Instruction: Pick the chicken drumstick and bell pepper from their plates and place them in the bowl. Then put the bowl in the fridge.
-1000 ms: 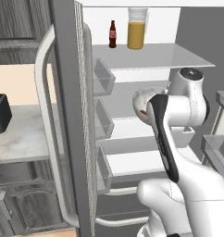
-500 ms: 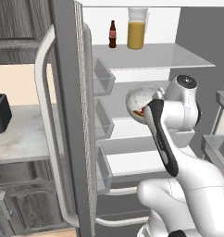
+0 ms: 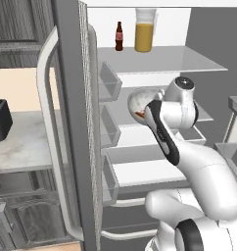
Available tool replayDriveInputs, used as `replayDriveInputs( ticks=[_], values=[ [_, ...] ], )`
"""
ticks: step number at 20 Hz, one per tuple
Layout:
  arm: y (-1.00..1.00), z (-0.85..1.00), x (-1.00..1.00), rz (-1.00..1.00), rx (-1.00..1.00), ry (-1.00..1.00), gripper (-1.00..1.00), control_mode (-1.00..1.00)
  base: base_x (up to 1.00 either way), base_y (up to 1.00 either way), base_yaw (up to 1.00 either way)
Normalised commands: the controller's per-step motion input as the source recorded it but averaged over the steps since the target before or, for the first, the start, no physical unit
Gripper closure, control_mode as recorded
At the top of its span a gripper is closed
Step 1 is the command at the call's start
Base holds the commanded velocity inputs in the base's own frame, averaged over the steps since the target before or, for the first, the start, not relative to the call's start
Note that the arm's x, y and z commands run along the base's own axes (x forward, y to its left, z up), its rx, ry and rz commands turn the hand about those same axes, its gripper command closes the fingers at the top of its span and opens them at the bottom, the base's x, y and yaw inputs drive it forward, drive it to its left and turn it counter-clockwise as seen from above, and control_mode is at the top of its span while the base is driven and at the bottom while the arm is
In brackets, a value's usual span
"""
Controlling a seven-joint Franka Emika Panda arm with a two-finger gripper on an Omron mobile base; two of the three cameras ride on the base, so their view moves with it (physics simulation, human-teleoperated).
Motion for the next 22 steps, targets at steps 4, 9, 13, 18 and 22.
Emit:
replayDriveInputs(
  ticks=[4, 9, 13, 18, 22],
  values=[
    [0.0, -0.21, 0.38, 0.0, 0.01, -0.01, 1.0, -1.0, 0.0, 0.0, 0.0],
    [0.0, -0.26, 0.32, 0.0, 0.08, -0.12, 1.0, -1.0, 0.0, 0.0, 0.0],
    [0.0, -0.2, 0.34, -0.01, 0.16, -0.18, 1.0, -1.0, 0.0, 0.0, 0.0],
    [0.0, -0.15, 0.38, -0.01, 0.1, -0.11, 1.0, -1.0, 0.0, 0.0, 0.0],
    [0.05, -0.04, 0.43, -0.01, 0.01, 0.0, 1.0, -1.0, 0.0, 0.0, 0.0]
  ],
)
